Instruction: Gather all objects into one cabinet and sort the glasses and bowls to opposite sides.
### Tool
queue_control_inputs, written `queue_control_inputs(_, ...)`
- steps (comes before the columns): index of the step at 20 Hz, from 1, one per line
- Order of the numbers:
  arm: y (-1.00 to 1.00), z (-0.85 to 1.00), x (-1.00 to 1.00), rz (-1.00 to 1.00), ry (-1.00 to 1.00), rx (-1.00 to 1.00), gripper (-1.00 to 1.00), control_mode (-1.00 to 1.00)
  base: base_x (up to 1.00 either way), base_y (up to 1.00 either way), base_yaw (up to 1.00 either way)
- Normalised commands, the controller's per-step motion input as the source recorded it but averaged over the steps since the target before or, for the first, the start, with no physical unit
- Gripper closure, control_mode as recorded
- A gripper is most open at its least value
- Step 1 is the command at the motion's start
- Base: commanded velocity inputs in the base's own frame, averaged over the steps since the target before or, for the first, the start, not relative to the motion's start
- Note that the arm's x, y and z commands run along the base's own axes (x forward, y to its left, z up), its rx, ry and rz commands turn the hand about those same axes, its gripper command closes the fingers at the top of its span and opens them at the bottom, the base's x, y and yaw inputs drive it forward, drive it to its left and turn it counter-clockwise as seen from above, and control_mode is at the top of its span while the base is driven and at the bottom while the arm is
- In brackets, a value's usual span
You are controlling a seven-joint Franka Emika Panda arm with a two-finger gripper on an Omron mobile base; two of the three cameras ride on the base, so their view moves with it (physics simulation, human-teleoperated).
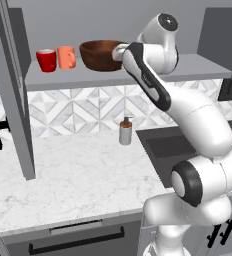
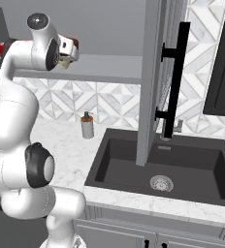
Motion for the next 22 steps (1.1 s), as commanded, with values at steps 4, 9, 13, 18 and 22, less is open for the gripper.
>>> queue_control_inputs(4,0.63,0.0,-0.05,0.16,0.02,0.0,1.0,-1.0,0.0,0.0,0.0)
queue_control_inputs(9,0.08,0.0,-0.27,0.01,0.0,0.0,1.0,-1.0,0.0,0.0,0.0)
queue_control_inputs(13,0.25,0.0,-0.34,0.11,0.0,-0.03,1.0,-1.0,0.0,0.0,0.0)
queue_control_inputs(18,0.52,0.0,-0.36,0.16,-0.02,-0.05,1.0,-1.0,0.0,0.0,0.0)
queue_control_inputs(22,0.62,0.0,-0.05,0.14,-0.08,-0.03,1.0,-1.0,0.0,0.0,0.0)
